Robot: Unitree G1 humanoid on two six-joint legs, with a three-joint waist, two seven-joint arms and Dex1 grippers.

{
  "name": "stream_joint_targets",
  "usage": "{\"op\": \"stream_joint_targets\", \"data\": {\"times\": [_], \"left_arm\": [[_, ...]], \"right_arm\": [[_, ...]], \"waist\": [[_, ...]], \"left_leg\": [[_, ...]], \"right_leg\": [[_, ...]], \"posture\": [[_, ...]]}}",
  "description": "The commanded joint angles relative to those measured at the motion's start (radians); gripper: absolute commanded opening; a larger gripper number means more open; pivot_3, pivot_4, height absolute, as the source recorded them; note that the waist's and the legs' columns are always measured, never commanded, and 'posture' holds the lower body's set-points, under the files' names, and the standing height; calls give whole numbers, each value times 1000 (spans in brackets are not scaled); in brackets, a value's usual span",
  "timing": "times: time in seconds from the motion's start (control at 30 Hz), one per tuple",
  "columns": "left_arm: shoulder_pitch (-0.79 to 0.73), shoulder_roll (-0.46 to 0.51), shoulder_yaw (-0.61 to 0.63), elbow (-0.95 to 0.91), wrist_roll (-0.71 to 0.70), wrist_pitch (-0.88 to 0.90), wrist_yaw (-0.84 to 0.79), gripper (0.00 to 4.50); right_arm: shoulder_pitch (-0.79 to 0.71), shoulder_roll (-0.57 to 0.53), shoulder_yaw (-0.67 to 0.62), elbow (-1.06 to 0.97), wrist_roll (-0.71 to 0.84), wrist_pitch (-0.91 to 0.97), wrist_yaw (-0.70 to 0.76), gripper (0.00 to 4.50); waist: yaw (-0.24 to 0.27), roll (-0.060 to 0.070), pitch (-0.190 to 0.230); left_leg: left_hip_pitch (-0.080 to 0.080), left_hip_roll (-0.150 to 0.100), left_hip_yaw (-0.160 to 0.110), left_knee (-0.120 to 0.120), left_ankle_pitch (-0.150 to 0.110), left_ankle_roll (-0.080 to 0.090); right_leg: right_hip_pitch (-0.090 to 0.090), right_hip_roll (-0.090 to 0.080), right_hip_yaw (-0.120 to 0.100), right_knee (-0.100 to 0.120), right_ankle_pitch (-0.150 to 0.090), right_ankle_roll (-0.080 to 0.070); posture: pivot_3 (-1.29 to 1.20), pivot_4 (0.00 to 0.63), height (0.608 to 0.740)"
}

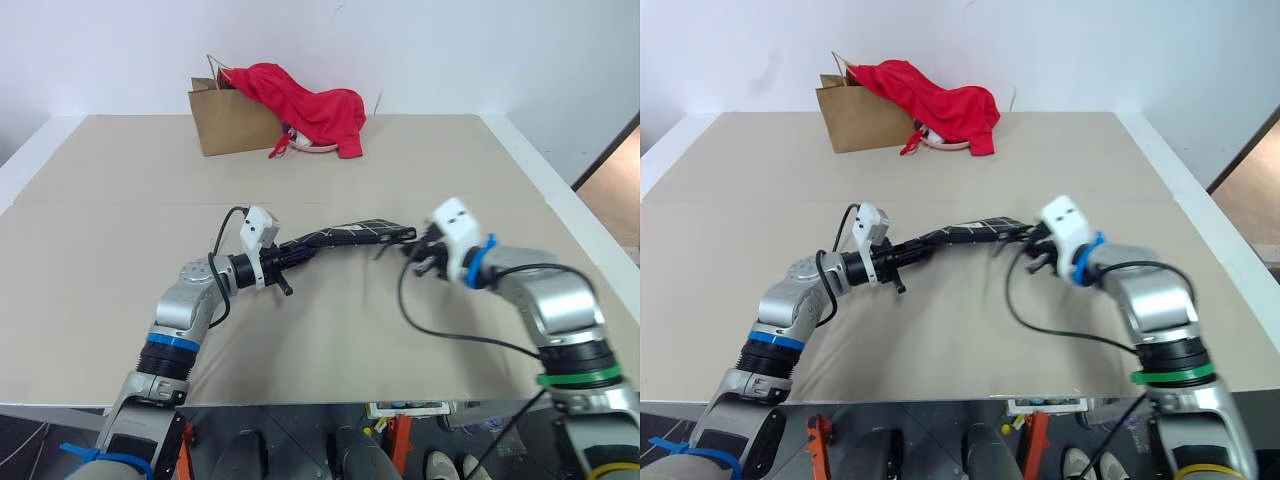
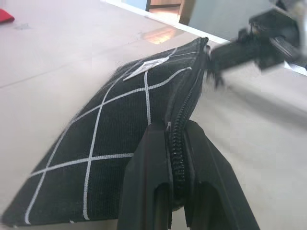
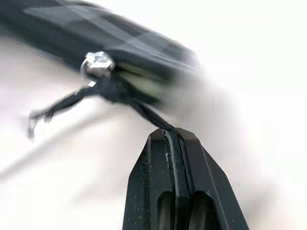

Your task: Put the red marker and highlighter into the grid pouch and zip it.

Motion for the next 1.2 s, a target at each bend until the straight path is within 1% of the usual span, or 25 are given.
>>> {"op": "stream_joint_targets", "data": {"times": [0.03,0.13,0.17,0.23,0.27,0.3,0.33,0.4,0.47,0.53,0.63,0.73,0.77,0.83,0.87,0.9,0.93,0.97,1.0,1.03,1.13,1.2], "left_arm": [[1,17,33,-50,-17,-13,6,0],[0,19,30,-48,-14,-19,2,0],[-1,19,27,-46,-11,-27,-3,0],[3,20,20,-49,-8,-43,-17,0],[6,22,12,-49,-3,-58,-30,0],[8,24,5,-47,1,-73,-40,0],[10,27,-1,-47,4,-83,-47,0],[10,29,-8,-36,12,-108,-58,0],[5,28,-11,-12,17,-151,-84,0],[0,24,-10,12,12,-189,-117,0],[-1,35,-36,67,51,-274,-165,0],[8,55,-73,121,100,-361,-215,0],[13,61,-83,127,105,-361,-231,402],[32,71,-100,107,97,-344,-264,927],[41,75,-106,94,92,-336,-278,1053],[50,74,-105,79,88,-339,-279,1725],[56,72,-98,69,87,-347,-271,2081],[61,70,-89,58,87,-358,-263,2540],[69,72,-75,32,67,-345,-264,3037],[76,75,-56,0,36,-319,-265,3412],[92,98,5,-103,-72,-176,-245,3412],[98,116,74,-167,-160,-44,-184,3412]], "right_arm": [[-13,-55,-57,46,-14,-40,20,37],[-8,-29,-51,28,11,-30,37,37],[-4,-15,-49,14,27,-23,47,324],[16,1,-45,-29,66,-12,79,759],[25,5,-46,-46,80,-12,89,1141],[31,8,-53,-57,95,-7,100,1141],[41,5,-67,-72,120,-1,123,1579],[82,-30,-105,-118,172,11,187,2258],[181,-119,-180,-181,221,-4,290,2258],[263,-179,-248,-189,227,-41,335,2258],[365,-220,-343,-192,246,-82,379,2258],[429,-228,-411,-177,244,-106,382,2258],[441,-222,-426,-177,245,-110,373,2309],[456,-206,-443,-183,249,-112,354,2332],[461,-199,-447,-186,250,-114,347,2332],[464,-193,-448,-188,254,-114,342,2332],[467,-188,-446,-190,256,-115,338,2332],[468,-185,-443,-189,257,-116,336,2332],[466,-183,-439,-183,257,-121,334,2332],[459,-179,-438,-172,260,-124,333,2332],[438,-176,-435,-133,262,-141,331,2332],[419,-173,-436,-98,257,-161,327,2332]], "waist": [[-5,0,0],[-6,0,0],[-5,0,0],[-5,0,0],[-5,0,0],[-5,0,0],[-4,0,0],[-2,0,0],[5,0,0],[18,0,0],[17,0,0],[17,0,0],[15,0,0],[12,0,0],[10,0,0],[9,0,0],[9,0,0],[8,0,0],[8,0,0],[8,0,0],[7,0,0],[2,0,0]], "left_leg": [[0,0,0,0,0,0],[2,2,1,-1,0,1],[2,3,0,-1,0,1],[2,3,0,-1,0,1],[2,2,1,0,0,0],[2,2,1,0,0,0],[2,2,1,0,0,1],[2,2,1,0,0,0],[1,1,1,0,0,1],[0,-1,-1,0,0,1],[-1,-2,1,0,-1,1],[3,-1,1,1,-1,1],[3,-1,1,1,-1,1],[5,-1,1,0,-1,1],[5,0,1,0,-1,1],[5,0,1,0,-1,1],[5,0,1,0,-1,1],[5,0,1,0,-1,1],[5,0,1,0,-1,1],[5,0,1,0,-1,1],[5,0,1,0,-1,1],[5,0,1,0,-1,1]], "right_leg": [[0,0,0,0,0,0],[0,4,2,0,-1,1],[0,4,2,1,-1,1],[0,4,2,1,0,0],[0,3,3,1,0,1],[0,3,3,1,0,1],[0,3,3,1,-1,1],[0,3,3,1,-1,1],[0,1,2,0,-1,2],[0,0,0,0,-3,4],[1,-2,1,-3,-2,5],[4,-1,2,-3,-1,5],[4,-1,2,-3,-1,5],[5,0,2,-3,0,4],[5,0,2,-3,0,4],[5,0,2,-3,0,4],[5,0,2,-3,0,4],[5,0,2,-3,0,4],[5,0,2,-3,0,4],[5,0,2,-3,0,4],[5,0,2,-3,0,4],[5,0,2,-3,0,4]], "posture": [[0,150,740],[0,150,740],[0,150,740],[0,150,740],[0,150,740],[0,150,740],[0,150,740],[0,150,740],[0,150,740],[0,150,740],[0,150,740],[0,150,740],[0,150,740],[0,150,740],[0,150,740],[0,150,740],[0,150,740],[0,150,740],[0,150,740],[0,150,740],[0,150,740],[0,150,740]]}}
